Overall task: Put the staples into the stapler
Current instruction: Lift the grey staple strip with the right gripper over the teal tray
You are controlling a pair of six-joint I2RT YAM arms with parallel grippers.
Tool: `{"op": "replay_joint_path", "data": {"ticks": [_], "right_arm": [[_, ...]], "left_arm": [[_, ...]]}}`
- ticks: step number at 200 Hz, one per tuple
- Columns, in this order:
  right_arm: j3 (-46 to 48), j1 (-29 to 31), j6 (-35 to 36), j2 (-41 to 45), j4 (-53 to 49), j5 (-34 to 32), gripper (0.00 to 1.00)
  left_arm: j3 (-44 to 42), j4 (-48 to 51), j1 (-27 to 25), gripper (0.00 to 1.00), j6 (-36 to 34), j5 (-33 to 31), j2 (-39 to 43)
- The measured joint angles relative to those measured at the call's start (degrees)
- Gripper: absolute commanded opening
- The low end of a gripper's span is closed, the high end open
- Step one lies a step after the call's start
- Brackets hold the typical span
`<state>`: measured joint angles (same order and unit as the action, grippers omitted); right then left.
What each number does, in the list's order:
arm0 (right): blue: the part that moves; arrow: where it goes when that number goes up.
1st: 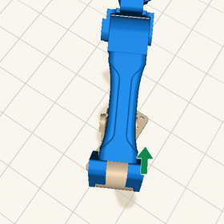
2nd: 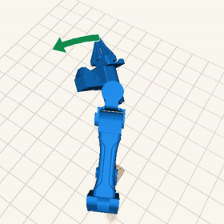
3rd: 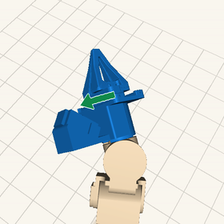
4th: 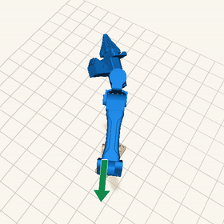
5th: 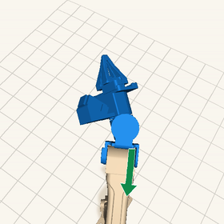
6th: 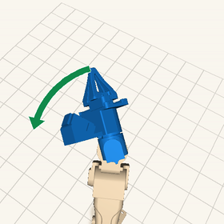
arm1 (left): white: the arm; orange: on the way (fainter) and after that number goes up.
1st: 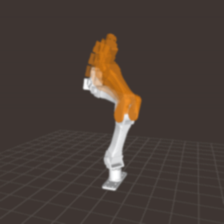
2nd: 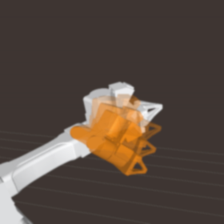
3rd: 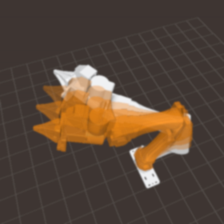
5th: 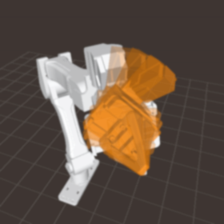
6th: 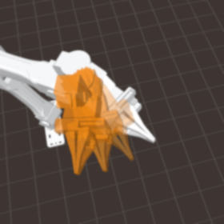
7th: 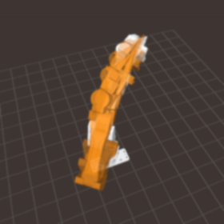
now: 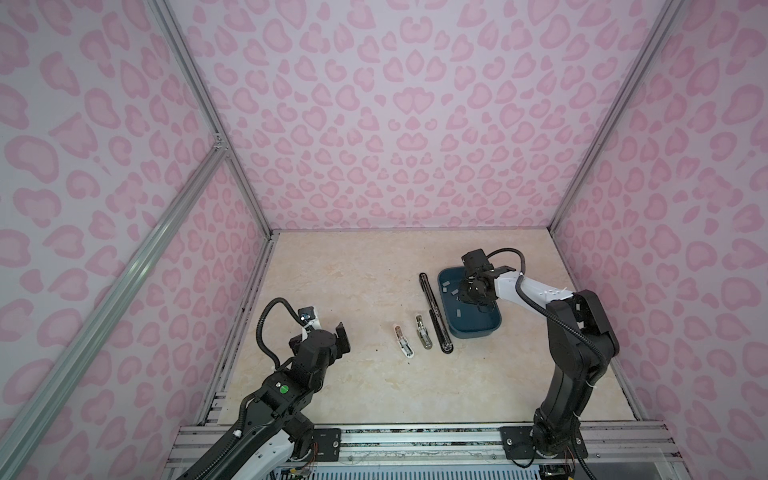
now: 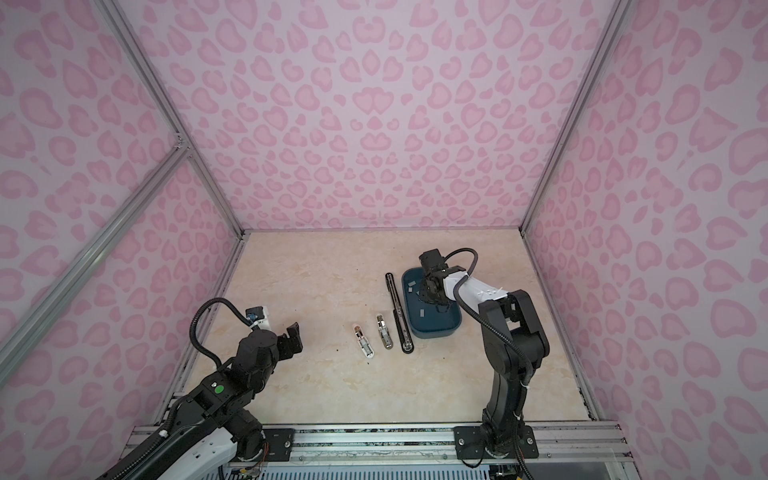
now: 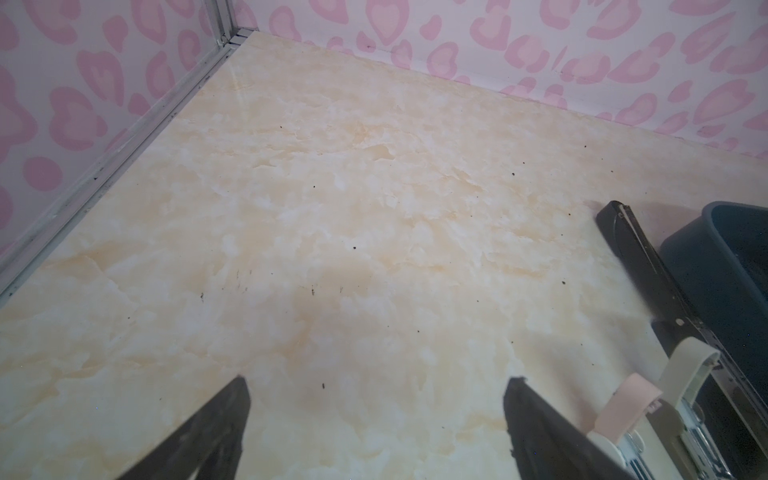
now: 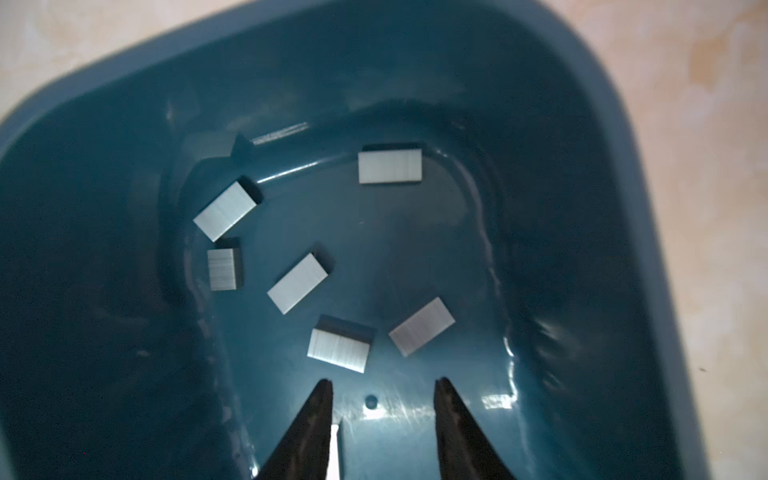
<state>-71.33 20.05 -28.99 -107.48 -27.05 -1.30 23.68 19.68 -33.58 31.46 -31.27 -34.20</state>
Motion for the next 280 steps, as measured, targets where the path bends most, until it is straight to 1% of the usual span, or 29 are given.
{"op": "replay_joint_path", "data": {"ticks": [30, 86, 147, 189, 256, 280], "right_arm": [[-0.13, -1.11, -1.22, -1.16, 0.72, 0.0, 0.48], [0.61, -1.73, -2.43, -1.33, 1.97, -0.2, 0.49], [-2.12, -1.79, -3.3, -5.33, 3.28, -0.15, 0.49], [-3.52, -1.42, -3.32, -6.45, 3.26, -0.79, 0.39], [-4.35, -0.33, -2.86, -6.84, -0.24, -6.03, 0.26], [-4.46, -0.33, -2.69, -7.04, -0.48, -6.88, 0.22]], "left_arm": [[-0.2, -0.02, 0.2, 0.96, 0.0, 0.0, 0.31], [-0.22, 0.0, 0.33, 0.96, 0.0, 0.0, -0.09], [-0.42, 0.02, 0.37, 0.96, 0.0, 0.0, 0.44], [-0.63, 0.0, 0.48, 0.96, 0.0, 0.0, 1.09], [-0.7, 0.0, 0.52, 0.96, 0.0, 0.02, 1.14], [-0.72, 0.0, 0.52, 0.96, 0.0, 0.02, 1.22]]}}
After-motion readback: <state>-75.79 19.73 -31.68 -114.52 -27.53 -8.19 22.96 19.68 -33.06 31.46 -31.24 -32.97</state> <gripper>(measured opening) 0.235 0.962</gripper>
